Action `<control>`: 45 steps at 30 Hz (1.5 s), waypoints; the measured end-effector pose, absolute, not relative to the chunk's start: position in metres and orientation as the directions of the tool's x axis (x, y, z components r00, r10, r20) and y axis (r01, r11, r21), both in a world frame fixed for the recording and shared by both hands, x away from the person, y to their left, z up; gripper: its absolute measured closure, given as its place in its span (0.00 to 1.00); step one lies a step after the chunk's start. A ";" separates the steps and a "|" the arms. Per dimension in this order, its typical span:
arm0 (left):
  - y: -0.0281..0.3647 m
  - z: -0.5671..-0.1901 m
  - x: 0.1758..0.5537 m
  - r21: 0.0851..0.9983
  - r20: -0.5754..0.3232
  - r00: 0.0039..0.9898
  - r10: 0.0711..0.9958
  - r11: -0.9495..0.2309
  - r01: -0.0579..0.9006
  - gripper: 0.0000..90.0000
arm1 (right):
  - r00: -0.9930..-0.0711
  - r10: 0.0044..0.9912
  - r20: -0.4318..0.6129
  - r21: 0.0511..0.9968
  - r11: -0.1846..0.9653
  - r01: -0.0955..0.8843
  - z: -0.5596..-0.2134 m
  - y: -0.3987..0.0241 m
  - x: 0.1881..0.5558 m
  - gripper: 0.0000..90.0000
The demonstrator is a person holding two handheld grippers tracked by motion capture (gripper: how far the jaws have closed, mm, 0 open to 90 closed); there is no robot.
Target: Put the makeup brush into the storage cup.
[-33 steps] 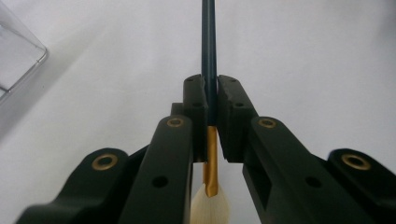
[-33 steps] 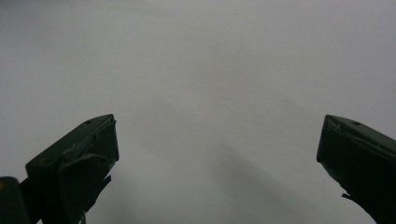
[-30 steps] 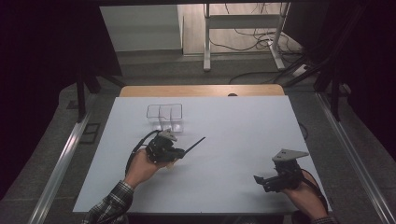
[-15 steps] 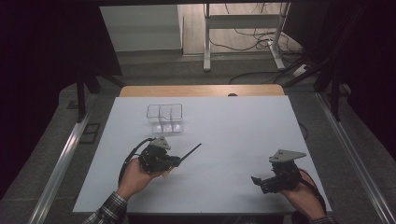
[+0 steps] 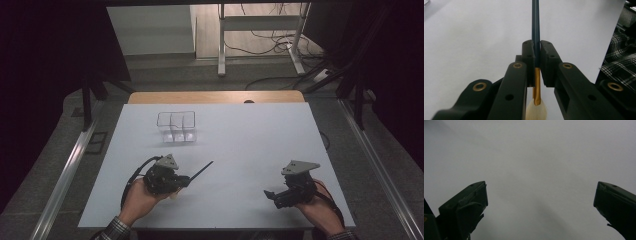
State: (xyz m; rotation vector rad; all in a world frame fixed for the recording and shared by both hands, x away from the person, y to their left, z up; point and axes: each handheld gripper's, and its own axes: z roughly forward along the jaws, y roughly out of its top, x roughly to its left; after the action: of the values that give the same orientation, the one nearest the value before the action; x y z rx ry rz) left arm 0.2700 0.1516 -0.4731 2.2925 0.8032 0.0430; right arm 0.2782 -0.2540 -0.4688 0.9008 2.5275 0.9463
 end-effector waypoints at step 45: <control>0.115 -0.479 0.279 0.605 -0.194 0.850 0.489 -0.622 0.496 0.92 | -0.855 0.504 -0.121 0.609 0.718 0.337 -0.464 -0.174 0.284 0.00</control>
State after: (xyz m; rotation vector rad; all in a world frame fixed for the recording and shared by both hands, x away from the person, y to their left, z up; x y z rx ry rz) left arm 0.2790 0.1151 -0.4789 2.3467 0.7128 -0.0134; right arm 0.2842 -0.1740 -0.4640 0.6632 2.6459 0.8582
